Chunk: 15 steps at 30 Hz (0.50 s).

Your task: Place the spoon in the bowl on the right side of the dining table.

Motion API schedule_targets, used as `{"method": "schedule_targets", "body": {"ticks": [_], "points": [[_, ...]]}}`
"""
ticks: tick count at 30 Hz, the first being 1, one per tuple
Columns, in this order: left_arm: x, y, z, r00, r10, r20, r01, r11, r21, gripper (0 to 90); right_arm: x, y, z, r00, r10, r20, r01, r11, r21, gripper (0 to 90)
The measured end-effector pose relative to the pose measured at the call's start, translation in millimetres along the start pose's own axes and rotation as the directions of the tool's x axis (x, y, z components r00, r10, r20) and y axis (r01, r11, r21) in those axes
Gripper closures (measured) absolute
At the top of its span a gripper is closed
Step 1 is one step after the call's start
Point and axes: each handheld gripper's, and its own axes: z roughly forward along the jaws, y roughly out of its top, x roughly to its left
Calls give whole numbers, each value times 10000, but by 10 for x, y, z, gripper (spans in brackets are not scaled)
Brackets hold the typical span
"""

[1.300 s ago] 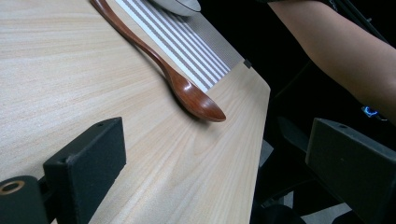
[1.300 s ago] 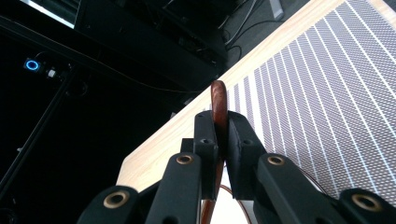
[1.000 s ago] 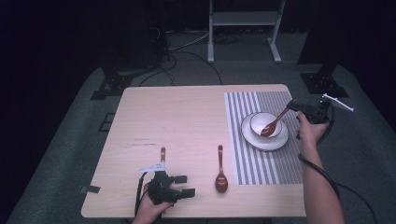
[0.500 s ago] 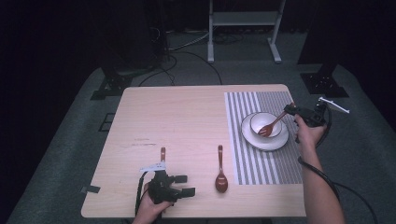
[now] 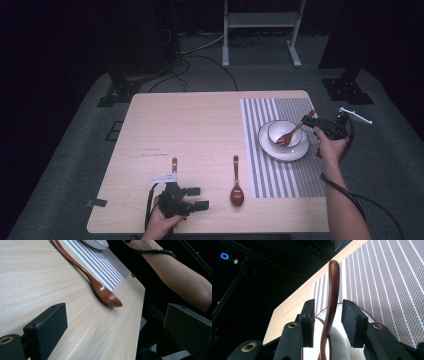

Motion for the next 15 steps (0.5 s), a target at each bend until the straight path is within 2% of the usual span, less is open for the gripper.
{"method": "schedule_targets", "body": {"ticks": [7, 15], "points": [[-3, -5, -6, 10000, -16, 0, 16, 10000, -28, 37, 9, -74, -42, 9997, -256, -51, 257, 9993, 271, 568], [-11, -8, -21, 10000, 57, -44, -57, 10000, 0, 37, 39, -175, -104, 9982, -545, -268, 558, 9971, 519, 550]]}}
